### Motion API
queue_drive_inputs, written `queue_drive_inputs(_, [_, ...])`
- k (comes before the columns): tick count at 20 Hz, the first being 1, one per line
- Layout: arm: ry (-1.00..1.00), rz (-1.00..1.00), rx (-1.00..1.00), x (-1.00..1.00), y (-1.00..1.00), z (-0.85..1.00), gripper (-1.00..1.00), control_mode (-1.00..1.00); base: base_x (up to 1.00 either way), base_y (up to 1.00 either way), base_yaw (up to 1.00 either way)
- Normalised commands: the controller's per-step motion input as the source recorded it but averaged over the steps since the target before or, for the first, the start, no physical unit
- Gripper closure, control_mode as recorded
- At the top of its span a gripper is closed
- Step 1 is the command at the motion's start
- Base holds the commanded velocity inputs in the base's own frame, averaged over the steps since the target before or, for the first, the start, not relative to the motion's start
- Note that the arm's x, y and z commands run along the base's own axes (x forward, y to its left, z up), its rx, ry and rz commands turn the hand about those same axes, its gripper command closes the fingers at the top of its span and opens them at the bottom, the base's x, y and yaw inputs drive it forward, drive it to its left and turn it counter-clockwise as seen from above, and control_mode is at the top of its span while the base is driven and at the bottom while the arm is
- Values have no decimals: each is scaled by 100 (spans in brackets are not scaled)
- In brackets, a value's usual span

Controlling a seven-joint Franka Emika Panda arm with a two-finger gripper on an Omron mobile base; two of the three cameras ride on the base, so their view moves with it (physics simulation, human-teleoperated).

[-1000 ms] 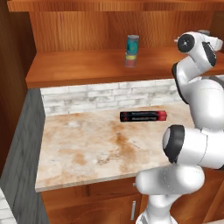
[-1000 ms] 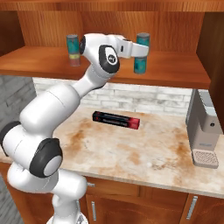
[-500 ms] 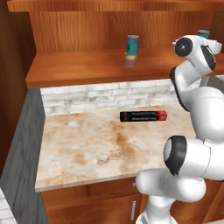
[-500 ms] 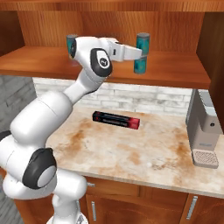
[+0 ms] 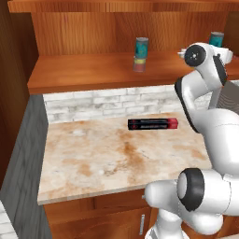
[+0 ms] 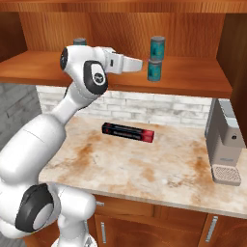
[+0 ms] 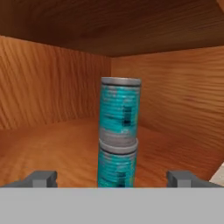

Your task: Stack two cans on top of the other two cans in the cabinet.

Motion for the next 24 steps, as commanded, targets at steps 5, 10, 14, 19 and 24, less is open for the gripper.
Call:
queue_drive_inputs(5, [15,30,7,-65,33,0,-100,-100,0,0,0])
queue_drive_inputs(10, [6,36,5,-70,29,-6,-100,-100,0,0,0])
queue_drive_inputs(14, [5,28,0,-80,32,-12,-100,-100,0,0,0])
queue_drive_inputs(19, [5,13,0,-82,43,-23,-100,-100,0,0,0])
queue_drive_inputs(24, [5,2,8,-67,56,-43,-100,-100,0,0,0])
